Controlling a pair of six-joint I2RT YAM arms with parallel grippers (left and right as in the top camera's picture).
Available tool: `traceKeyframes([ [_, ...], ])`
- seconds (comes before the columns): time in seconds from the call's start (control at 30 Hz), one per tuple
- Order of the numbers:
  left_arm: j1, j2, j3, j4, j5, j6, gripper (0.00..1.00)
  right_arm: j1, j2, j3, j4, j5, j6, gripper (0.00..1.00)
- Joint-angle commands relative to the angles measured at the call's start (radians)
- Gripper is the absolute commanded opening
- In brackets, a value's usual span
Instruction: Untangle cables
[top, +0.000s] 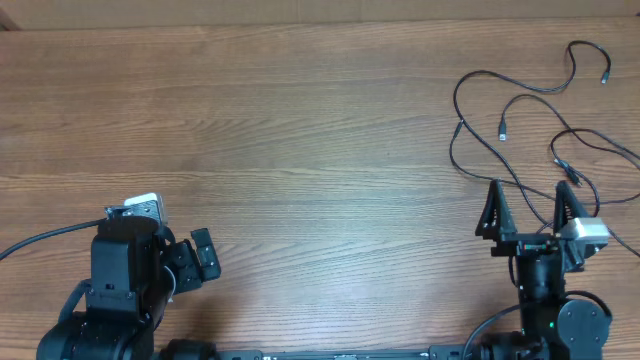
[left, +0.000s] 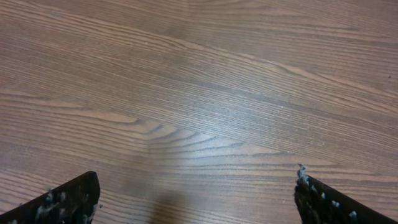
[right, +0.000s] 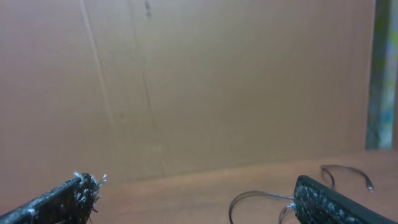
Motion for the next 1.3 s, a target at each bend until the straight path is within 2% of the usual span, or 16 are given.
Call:
traceKeyframes([
  [0.0, -0.001, -0.003, -0.001, 0.003, -0.009, -0.018, 1.00, 0.006, -0.070, -0.080, 0.069, 0.005, -0.006, 1.00],
  [0.33, -0.001, -0.003, -0.001, 0.003, -0.009, -0.018, 1.00, 0.005, -0.104, -0.279, 0.344, 0.006, -0.006, 1.00],
  [0.53, -0.001, -0.003, -0.001, 0.003, -0.008, -0.018, 1.00, 0.005, -0.104, -0.284, 0.286, -0.002, -0.034, 1.00],
  [0.83, -0.001, -0.003, -0.001, 0.003, -0.008, -0.018, 1.00, 0.005, -0.104, -0.284, -0.038, -0.044, -0.032, 1.00],
  [1.27, -0.001, -0.003, -0.001, 0.003, -0.008, -0.018, 1.00, 0.003, -0.103, -0.284, -0.033, -0.047, -0.018, 1.00],
])
